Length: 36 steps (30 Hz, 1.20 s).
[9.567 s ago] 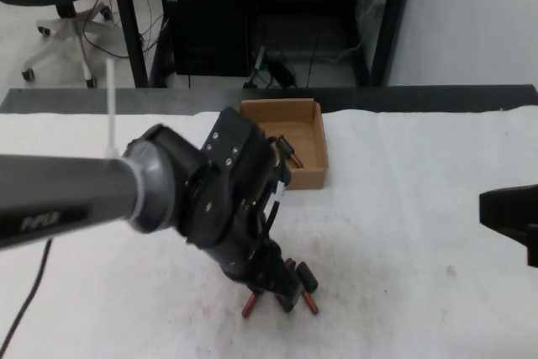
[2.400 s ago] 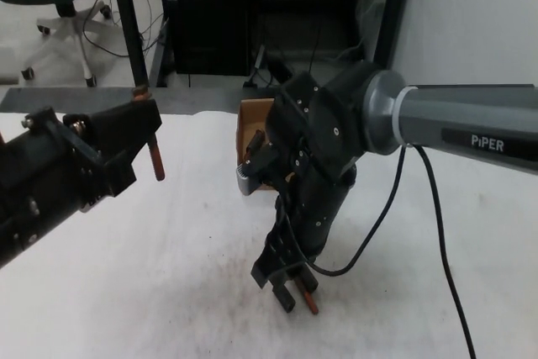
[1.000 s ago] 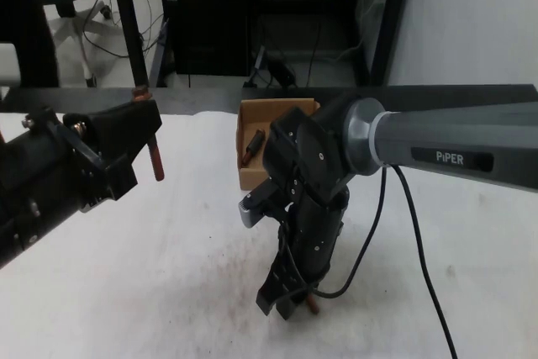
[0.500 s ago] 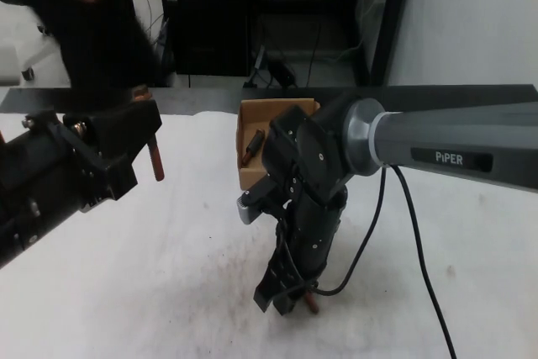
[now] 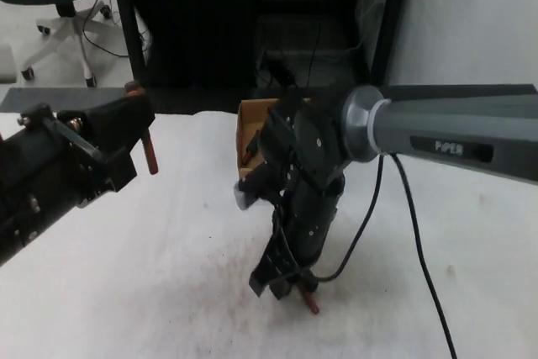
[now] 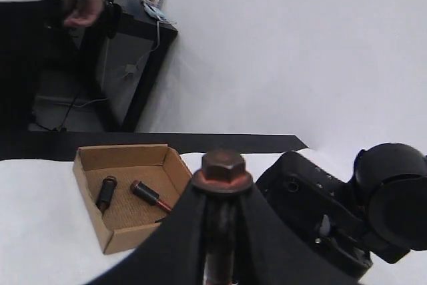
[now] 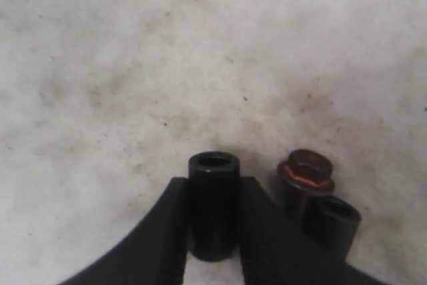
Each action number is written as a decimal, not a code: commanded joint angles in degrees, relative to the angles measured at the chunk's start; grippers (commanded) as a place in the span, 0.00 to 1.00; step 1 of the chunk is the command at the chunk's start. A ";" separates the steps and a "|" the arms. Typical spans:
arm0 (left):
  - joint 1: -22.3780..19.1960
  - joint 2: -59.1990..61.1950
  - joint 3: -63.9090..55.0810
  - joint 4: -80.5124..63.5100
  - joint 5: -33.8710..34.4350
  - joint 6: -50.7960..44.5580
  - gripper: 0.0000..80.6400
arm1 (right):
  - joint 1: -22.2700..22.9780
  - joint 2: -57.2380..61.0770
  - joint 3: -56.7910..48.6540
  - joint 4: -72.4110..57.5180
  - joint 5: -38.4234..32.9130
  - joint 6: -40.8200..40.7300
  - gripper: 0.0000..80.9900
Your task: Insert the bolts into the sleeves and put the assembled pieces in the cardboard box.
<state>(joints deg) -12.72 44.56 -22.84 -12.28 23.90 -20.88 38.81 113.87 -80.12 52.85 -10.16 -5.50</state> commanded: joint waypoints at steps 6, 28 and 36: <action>0.04 -0.60 -0.06 -14.17 6.12 -3.66 0.00 | -2.84 -16.24 -1.26 -9.86 -16.97 8.99 0.01; -7.69 14.60 -7.61 -29.54 23.05 -6.60 0.00 | 0.82 -42.50 43.39 -77.94 -23.42 19.07 0.01; -9.61 17.96 -10.21 -29.53 23.17 -6.31 0.00 | 0.59 -42.50 43.71 -81.57 -21.60 16.76 0.01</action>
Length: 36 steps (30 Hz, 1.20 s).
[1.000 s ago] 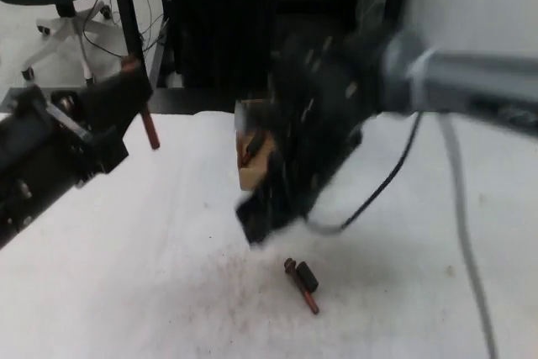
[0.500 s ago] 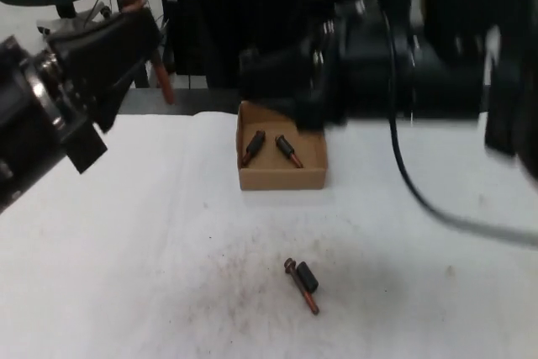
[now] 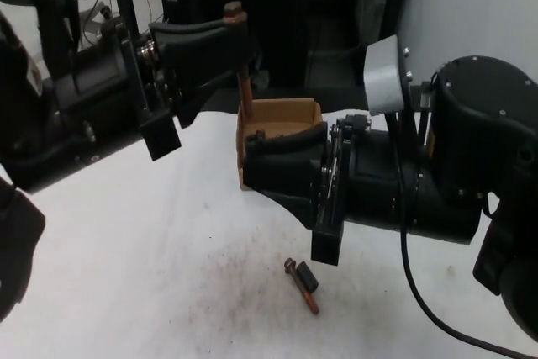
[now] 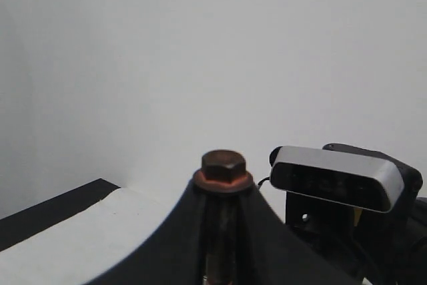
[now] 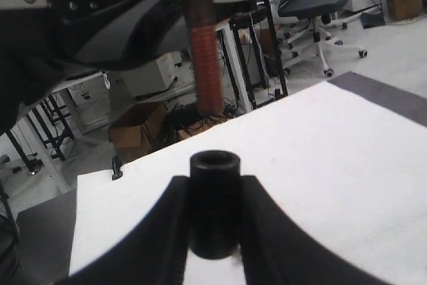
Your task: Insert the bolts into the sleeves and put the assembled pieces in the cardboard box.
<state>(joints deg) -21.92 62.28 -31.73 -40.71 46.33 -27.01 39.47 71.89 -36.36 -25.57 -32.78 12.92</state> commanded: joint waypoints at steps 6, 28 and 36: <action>-0.42 0.25 -1.31 -1.09 0.74 -0.19 0.00 | -0.06 -0.52 -0.05 -6.69 1.18 -5.47 0.01; -0.42 0.23 -1.31 4.18 5.07 2.04 0.00 | -0.06 -0.52 -0.05 -6.81 1.18 -5.69 0.01; -0.42 0.23 -1.31 11.44 7.69 6.68 0.00 | -0.06 -0.52 -0.05 -6.81 1.18 -5.69 0.01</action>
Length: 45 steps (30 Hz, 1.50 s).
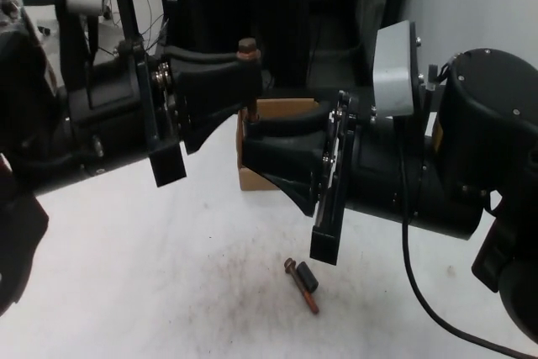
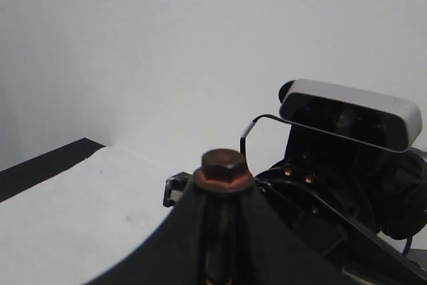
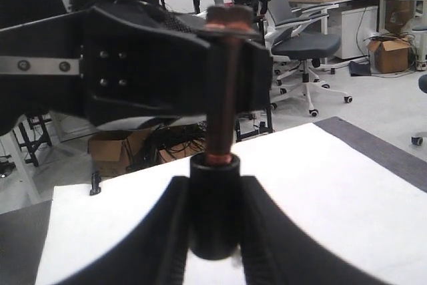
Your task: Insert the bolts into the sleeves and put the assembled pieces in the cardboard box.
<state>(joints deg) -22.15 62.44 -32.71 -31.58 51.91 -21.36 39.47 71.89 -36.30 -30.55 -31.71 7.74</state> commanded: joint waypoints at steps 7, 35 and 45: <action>-0.18 0.06 -0.33 2.60 2.87 4.74 0.00 | -0.06 -0.52 -0.11 -1.82 1.22 -0.51 0.01; -4.76 0.06 -0.33 2.60 2.54 7.52 0.49 | -0.21 -0.52 -0.11 -1.82 4.25 -0.51 0.01; -4.80 0.06 -0.33 2.60 -4.76 12.39 0.49 | -0.21 -0.52 -0.11 -1.82 4.86 -0.51 0.01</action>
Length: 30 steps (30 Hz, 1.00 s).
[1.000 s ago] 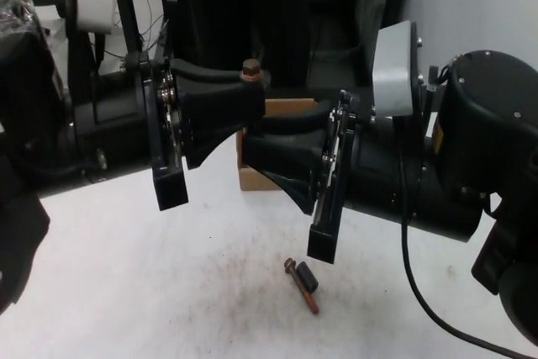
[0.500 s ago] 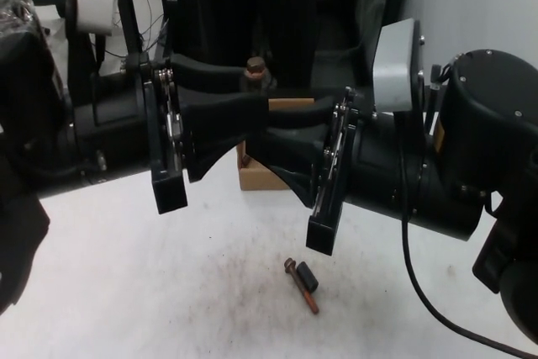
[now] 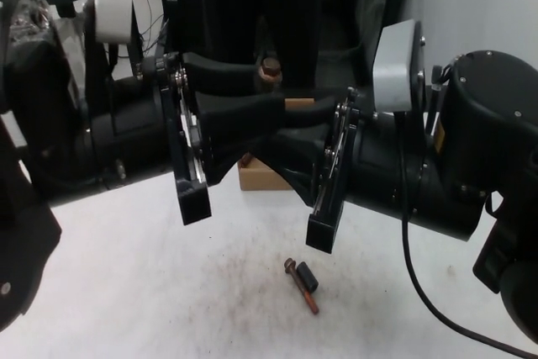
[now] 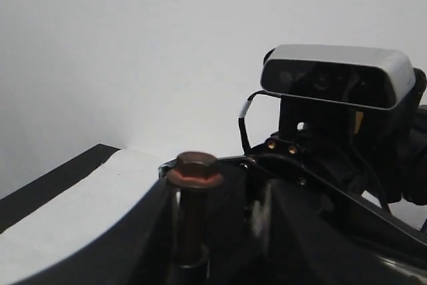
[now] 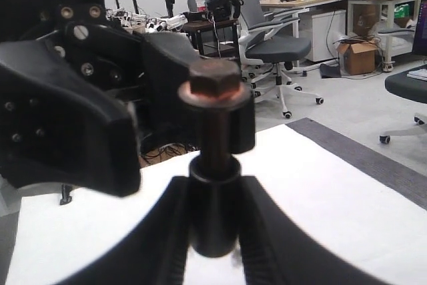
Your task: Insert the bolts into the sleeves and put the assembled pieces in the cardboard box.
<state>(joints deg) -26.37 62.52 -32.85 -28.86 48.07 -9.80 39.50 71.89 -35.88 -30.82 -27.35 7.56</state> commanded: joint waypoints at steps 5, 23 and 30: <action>-0.59 -0.02 -0.19 2.34 -6.65 0.82 0.49 | -0.24 -0.52 -0.53 -1.55 0.50 -0.33 0.01; -0.59 -4.21 -1.09 -5.18 -15.08 6.16 0.49 | -1.83 -0.52 -0.53 -1.55 0.50 -0.33 0.01; -0.59 -9.57 -3.17 -9.85 -25.32 6.16 0.49 | -3.73 -0.52 -0.53 -1.55 0.50 -0.33 0.01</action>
<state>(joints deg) -26.80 54.69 -35.24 -37.53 26.14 -3.83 36.12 72.18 -35.81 -30.86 -26.93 7.49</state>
